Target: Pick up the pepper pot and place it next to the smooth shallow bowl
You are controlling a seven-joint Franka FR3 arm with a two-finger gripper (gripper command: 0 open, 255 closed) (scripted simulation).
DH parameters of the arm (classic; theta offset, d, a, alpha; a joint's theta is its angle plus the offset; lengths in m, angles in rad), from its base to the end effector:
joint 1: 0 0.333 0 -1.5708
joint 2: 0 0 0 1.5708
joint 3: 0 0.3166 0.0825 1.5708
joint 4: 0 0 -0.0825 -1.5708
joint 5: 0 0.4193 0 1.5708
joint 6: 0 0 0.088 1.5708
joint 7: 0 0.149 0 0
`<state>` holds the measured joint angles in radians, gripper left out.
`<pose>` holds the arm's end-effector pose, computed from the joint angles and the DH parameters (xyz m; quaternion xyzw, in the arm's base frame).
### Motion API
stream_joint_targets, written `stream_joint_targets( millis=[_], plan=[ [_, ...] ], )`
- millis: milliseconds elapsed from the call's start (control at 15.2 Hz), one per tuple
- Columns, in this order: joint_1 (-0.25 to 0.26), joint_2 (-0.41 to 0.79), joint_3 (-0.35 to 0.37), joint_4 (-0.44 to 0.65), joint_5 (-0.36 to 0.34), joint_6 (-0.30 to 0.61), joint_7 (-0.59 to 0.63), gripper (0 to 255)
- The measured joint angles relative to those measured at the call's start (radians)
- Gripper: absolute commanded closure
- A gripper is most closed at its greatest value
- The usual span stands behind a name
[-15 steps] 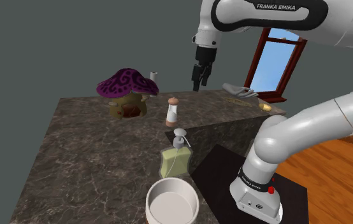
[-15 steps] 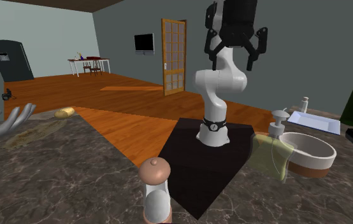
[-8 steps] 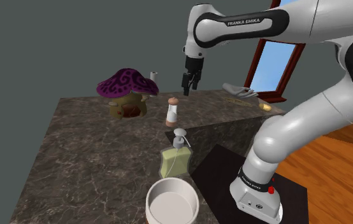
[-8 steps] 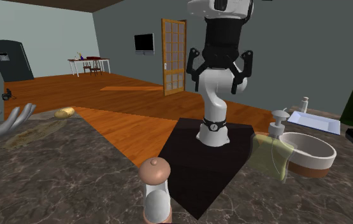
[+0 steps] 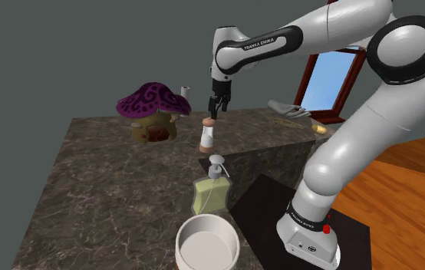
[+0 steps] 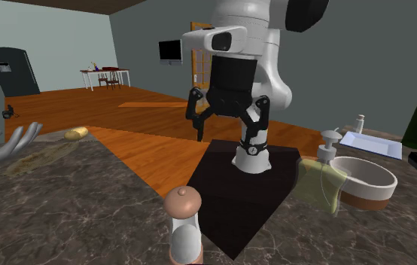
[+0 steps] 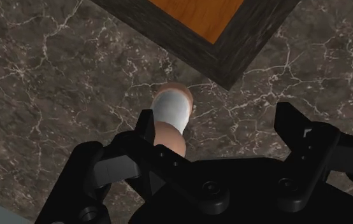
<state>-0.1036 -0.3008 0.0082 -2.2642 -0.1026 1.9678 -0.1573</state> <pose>0.4896 -0.0574 0.4275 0.9975 0.0504 -0.0040 0.0484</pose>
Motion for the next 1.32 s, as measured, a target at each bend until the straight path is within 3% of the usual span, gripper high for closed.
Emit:
stream_joint_targets(
  millis=[528,990,1320],
  plan=[
    [-0.036,0.239,-0.028,0.121,-0.065,0.136,-0.011,0],
    [-0.045,0.290,-0.038,0.083,-0.076,0.227,-0.010,0],
    [-0.045,0.293,-0.038,0.079,-0.077,0.235,-0.009,0]
  ],
)
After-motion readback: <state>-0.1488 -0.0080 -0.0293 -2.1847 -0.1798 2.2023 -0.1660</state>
